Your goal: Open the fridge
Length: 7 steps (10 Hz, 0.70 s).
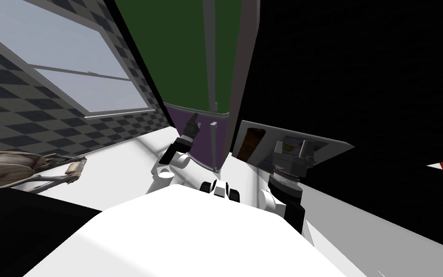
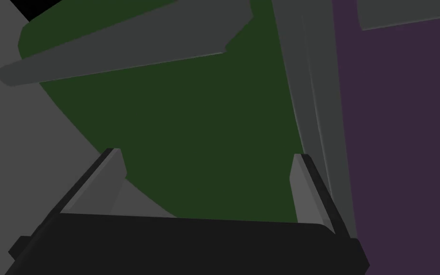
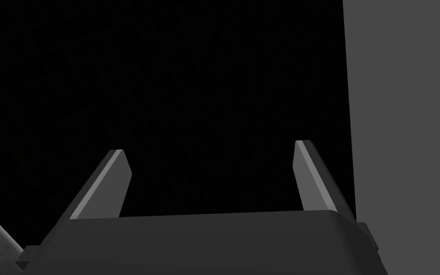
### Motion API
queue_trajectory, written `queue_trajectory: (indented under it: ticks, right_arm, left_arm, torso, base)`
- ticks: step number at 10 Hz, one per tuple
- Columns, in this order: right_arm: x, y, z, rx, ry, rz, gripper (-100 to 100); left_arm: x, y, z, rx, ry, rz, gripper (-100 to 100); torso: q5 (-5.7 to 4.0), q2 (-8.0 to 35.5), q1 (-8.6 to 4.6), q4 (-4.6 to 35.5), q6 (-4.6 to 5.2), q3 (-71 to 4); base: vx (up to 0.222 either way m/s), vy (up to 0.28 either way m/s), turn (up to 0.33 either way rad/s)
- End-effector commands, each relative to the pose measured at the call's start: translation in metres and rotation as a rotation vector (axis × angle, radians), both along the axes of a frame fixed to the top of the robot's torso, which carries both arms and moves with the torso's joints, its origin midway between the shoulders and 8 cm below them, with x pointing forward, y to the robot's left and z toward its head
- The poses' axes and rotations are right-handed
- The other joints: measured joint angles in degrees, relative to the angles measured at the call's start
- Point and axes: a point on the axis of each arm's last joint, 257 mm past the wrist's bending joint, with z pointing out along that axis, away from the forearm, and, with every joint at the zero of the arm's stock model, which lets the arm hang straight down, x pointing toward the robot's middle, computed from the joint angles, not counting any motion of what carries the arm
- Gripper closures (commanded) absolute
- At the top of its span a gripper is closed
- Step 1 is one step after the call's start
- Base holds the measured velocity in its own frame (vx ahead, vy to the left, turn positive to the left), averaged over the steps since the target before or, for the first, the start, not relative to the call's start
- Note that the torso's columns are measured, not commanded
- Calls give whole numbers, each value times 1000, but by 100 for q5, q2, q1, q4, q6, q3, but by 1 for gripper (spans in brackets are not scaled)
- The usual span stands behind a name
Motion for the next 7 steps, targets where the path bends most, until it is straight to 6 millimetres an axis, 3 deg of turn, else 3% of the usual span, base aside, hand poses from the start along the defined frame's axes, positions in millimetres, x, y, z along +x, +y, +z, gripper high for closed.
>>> queue_trajectory:
  ticks: [1,4,5,6,7]
  right_arm:
    - [0,0,0,0,0,0,0]
    - [0,0,0,0,0,0,0]
    - [0,0,0,0,0,0,0]
    - [0,0,0,0,0,0,0]
    - [0,0,0,0,0,0,0]
  left_arm:
    - [9,-5,4,10,30,-8,-100]
    - [17,-8,4,21,66,-11,-100]
    - [20,-12,15,32,58,-18,-100]
    - [23,-11,8,34,87,-13,-100]
    - [25,-15,19,46,77,-18,-100]
  torso:
    - [0,4,-4,2,1,3]
    - [2,1,1,1,2,1]
    - [-1,0,-5,0,1,0]
    - [-4,-3,-16,0,1,-2]
    - [-2,2,-8,0,1,1]
  base:
    - [19,-69,-13]
    - [17,-41,-11]
    - [33,-81,-18]
    - [21,-75,-8]
    - [11,-80,-20]
